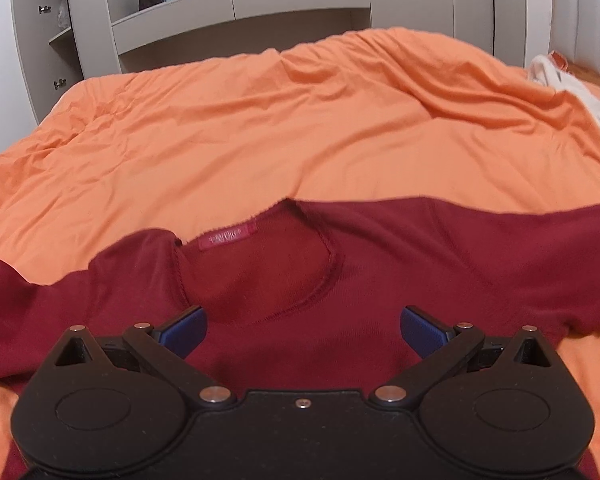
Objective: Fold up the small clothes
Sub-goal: 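Move the right gripper down to the cuff of a red sweater sleeve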
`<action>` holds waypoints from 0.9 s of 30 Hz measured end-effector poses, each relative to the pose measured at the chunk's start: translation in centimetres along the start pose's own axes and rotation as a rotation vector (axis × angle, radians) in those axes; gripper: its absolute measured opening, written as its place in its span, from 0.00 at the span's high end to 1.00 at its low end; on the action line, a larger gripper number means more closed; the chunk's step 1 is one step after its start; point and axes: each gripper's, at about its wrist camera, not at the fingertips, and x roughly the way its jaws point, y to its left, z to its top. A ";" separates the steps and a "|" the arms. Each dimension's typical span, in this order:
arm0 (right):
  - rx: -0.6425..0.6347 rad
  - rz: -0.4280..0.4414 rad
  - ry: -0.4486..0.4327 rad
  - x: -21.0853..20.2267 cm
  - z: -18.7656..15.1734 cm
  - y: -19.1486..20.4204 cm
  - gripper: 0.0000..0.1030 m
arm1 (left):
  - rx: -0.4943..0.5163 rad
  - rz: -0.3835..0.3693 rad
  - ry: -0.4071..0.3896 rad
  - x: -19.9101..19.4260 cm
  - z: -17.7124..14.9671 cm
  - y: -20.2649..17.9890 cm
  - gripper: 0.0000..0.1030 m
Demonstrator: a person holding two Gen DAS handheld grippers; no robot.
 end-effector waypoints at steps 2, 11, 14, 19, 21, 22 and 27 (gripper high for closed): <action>0.060 0.000 -0.005 0.9 -0.4 -1.8 0.00 | 0.004 -0.001 0.008 0.5 -0.3 -0.2 0.00; 0.221 -0.059 -0.002 3.1 -1.4 -7.7 0.00 | 0.031 0.011 0.038 2.3 -1.6 -0.8 0.00; 0.260 -0.062 -0.009 3.7 -1.7 -8.6 0.00 | 0.035 0.011 0.047 2.8 -2.1 -0.8 0.00; 0.300 -0.090 -0.056 4.1 -2.2 -8.9 0.09 | 0.040 0.011 0.043 3.1 -2.3 -0.9 0.00; 0.333 -0.100 -0.064 4.2 -2.5 -9.0 0.11 | 0.037 0.008 0.045 3.1 -2.4 -0.8 0.00; 0.348 -0.098 -0.073 4.2 -2.7 -9.1 0.13 | 0.033 0.005 0.046 3.2 -2.4 -0.7 0.00; 0.394 -0.108 -0.116 3.5 -3.0 -9.8 0.29 | 0.024 -0.003 0.044 3.3 -2.9 -0.6 0.00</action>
